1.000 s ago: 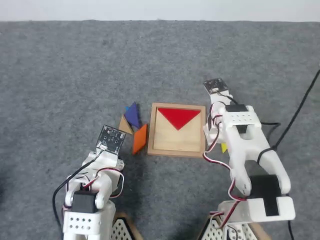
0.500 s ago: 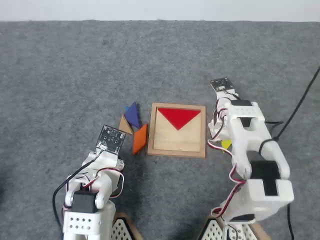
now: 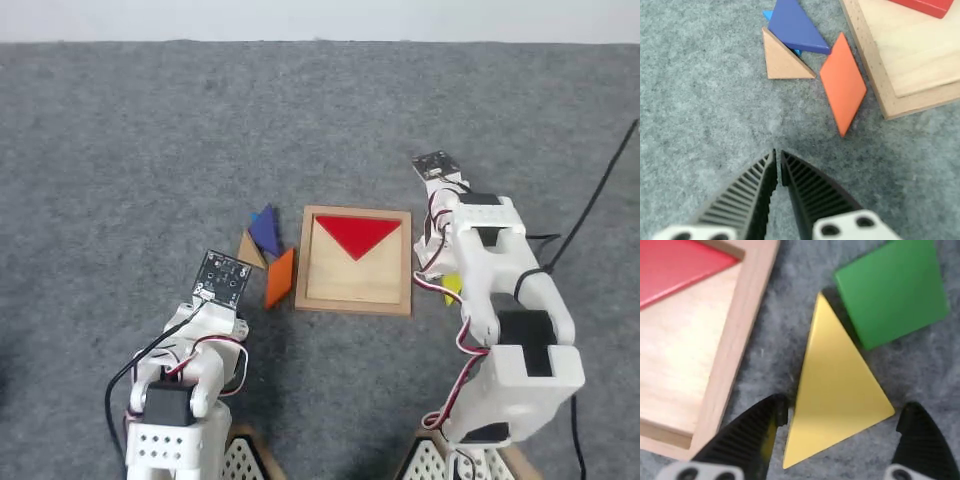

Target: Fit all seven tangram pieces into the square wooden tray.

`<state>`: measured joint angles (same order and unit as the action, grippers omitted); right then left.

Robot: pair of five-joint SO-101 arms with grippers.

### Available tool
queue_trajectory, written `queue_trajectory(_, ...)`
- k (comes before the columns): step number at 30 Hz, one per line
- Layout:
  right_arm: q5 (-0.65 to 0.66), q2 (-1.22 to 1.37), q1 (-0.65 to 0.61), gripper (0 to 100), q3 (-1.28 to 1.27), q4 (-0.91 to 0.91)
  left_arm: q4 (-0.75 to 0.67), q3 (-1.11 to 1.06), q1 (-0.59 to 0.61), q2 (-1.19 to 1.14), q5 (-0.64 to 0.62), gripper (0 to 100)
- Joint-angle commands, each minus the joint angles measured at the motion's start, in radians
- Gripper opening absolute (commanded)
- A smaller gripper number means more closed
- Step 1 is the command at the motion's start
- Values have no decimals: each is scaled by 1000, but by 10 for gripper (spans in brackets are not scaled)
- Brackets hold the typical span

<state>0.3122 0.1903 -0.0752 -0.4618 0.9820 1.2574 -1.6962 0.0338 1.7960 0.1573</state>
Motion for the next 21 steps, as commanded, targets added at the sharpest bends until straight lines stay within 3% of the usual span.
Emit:
queue_trajectory(1, 15, 4, -22, 310, 41, -15, 3, 12, 3, 17, -8, 15)
queue_trajectory(4, 14, 4, -25, 230, 41, -15, 3, 12, 3, 17, -8, 15)
queue_trajectory(12, -8, -8, -19, 153, 43, -7, 3, 12, 3, 17, -8, 15)
queue_trajectory(21, -25, -194, -28, 150, 41, 73, 3, 12, 3, 17, -8, 15)
